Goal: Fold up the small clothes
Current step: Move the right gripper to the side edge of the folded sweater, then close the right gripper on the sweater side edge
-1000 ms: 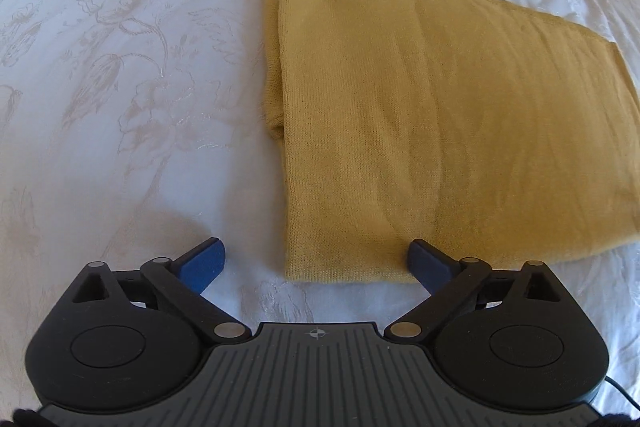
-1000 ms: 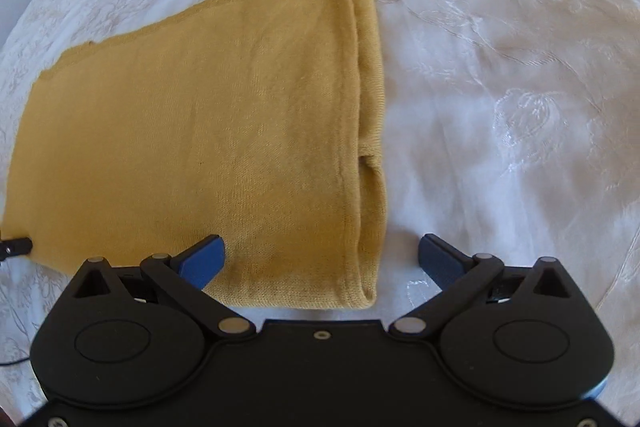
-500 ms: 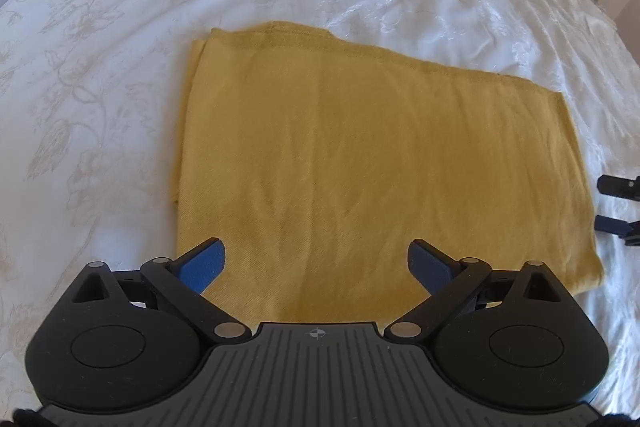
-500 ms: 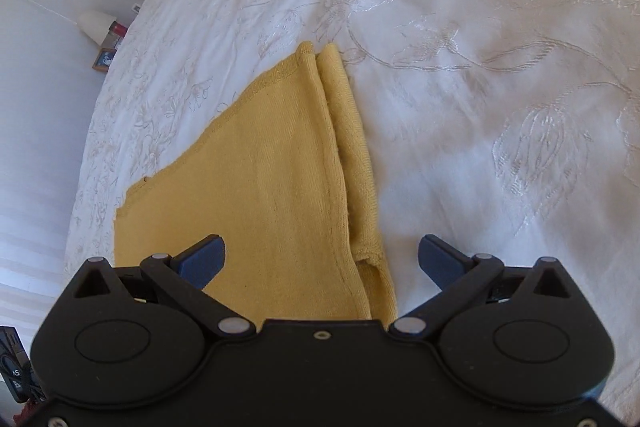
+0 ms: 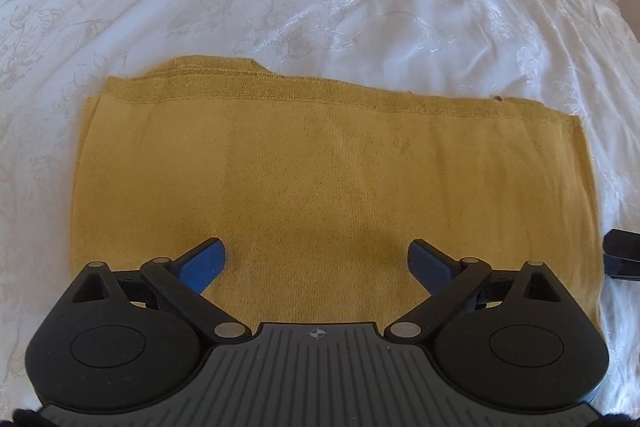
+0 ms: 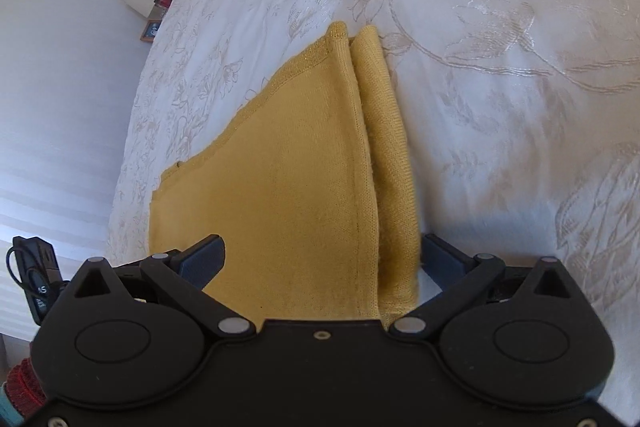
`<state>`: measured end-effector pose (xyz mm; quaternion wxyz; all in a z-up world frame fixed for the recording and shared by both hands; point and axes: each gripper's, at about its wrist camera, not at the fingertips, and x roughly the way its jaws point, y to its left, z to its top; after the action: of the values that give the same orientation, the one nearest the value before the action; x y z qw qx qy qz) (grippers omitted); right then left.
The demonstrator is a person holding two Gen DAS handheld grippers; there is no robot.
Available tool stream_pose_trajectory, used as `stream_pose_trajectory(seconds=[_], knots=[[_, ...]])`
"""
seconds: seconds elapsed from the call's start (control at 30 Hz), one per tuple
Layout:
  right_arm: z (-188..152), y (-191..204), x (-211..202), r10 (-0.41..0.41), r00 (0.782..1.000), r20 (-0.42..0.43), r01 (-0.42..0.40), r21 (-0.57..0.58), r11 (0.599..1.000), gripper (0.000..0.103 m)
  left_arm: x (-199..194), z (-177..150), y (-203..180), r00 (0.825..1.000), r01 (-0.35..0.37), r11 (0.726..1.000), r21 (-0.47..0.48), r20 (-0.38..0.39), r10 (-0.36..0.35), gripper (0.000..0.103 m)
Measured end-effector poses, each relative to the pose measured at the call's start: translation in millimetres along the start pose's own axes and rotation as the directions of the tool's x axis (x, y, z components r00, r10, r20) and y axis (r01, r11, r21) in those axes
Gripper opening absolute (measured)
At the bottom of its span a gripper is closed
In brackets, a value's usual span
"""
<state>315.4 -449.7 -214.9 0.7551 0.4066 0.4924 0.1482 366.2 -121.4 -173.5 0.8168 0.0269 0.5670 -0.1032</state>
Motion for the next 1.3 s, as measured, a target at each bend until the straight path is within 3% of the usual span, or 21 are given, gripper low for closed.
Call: stream_pose_trajectory(seconds=[0.23,0.67,0.7,0.77,0.83,0.93,1.1,1.3], knots=[[3.8,-4.1,5.2,0.061,0.998,-0.010,-0.062,-0.020,0.998,0.103,27.1,7.4,-4.2,0.999,-0.033,0.999,0.024,-0.042,0.034,0.103],[5.2,-9.2,7.4,0.129,0.992,-0.018,-0.129,0.003,0.992,0.103,32.4,7.4,-8.3,0.996,-0.056,0.998,0.018,-0.066,0.057,0.103],[4.7,-8.5,6.9,0.124,0.992,-0.020,-0.124,0.006,0.992,0.099,33.3,7.9,-9.3,0.996,-0.055,0.998,0.018,-0.066,0.057,0.103],[2.4,-8.4,7.5,0.116,0.993,-0.032,-0.115,0.021,0.993,0.077,35.0,10.1,-11.5,0.996,-0.055,0.998,0.019,-0.065,0.056,0.103],[-2.8,-9.7,9.7,0.080,0.996,-0.047,-0.078,0.038,0.996,0.045,35.2,11.8,-10.0,0.997,-0.051,0.998,0.019,-0.064,0.053,0.103],[-8.6,-6.3,6.2,0.028,0.999,-0.032,-0.027,0.046,0.999,0.031,33.3,13.8,-6.9,0.997,-0.039,0.999,0.022,-0.073,0.041,0.103],[-8.1,24.0,-1.2,-0.102,0.995,-0.019,0.102,0.010,0.995,0.027,5.2,15.9,5.7,0.999,-0.018,1.000,-0.007,-0.026,0.018,0.099],[-6.1,66.1,-5.5,-0.174,0.985,-0.006,0.174,-0.034,0.984,0.027,-38.9,-2.1,36.2,0.999,-0.026,1.000,-0.007,0.039,0.026,0.099]])
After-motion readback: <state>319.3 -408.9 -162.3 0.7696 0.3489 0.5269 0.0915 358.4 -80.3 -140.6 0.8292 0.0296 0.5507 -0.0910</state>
